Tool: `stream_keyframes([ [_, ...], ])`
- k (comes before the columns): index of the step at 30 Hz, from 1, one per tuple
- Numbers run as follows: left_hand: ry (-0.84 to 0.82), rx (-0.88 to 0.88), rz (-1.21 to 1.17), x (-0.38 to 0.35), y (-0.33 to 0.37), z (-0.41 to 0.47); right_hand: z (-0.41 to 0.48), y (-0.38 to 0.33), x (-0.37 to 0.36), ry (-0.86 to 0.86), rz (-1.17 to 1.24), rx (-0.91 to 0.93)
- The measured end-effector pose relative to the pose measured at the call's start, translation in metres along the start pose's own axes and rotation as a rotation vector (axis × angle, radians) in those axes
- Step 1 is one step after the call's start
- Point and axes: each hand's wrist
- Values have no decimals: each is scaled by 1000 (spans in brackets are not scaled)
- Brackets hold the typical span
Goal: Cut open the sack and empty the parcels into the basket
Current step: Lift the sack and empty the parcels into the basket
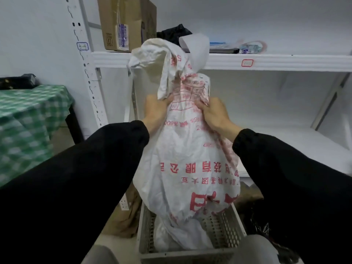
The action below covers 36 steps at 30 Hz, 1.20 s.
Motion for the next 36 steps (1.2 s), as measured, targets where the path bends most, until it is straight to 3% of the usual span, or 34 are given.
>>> stream_keyframes([
  [4, -95, 51, 130, -12, -9, 0, -9, -1, -20, 86, 223, -161],
  [6, -250, 78, 237, -20, -6, -1, -7, 4, -31, 69, 270, -217],
  [10, -528, 229, 129, -27, 3, -1, 4, -9, -30, 175, 598, -404],
  [12, -491, 196, 129, -29, 7, 0, 9, -17, -28, 240, 803, -460],
  [14, -349, 156, 143, -32, 3, 1, 9, -22, -28, 226, 950, -487],
  [16, -236, 182, 3, -31, -8, 8, 4, -18, -28, 174, 1089, -532],
  [20, -192, 272, -212, -35, -20, 6, -2, -2, -24, 33, 1205, -526],
  [22, -177, 293, -232, -40, -19, 3, -8, 1, -20, -13, 1044, -430],
  [24, -164, 338, -263, -39, -17, 4, -18, 11, -12, -55, 607, -297],
  [26, -184, 362, -259, -38, -15, 8, -29, 33, -9, -254, 178, -239],
  [28, -240, 368, -249, -40, -7, 8, -42, 44, -12, -440, 134, -299],
  [31, -321, 418, -263, -42, 2, 17, -48, 53, -24, -294, 368, -281],
  [36, -308, 361, -196, -36, 5, 14, -50, 37, -33, 98, 101, -108],
])
Point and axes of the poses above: each hand's wrist, its own z-axis towards the middle knuckle, its own x-axis out of the back of the hand, y = z × x, and after that the axes turned 13 degrees about x, right-handed
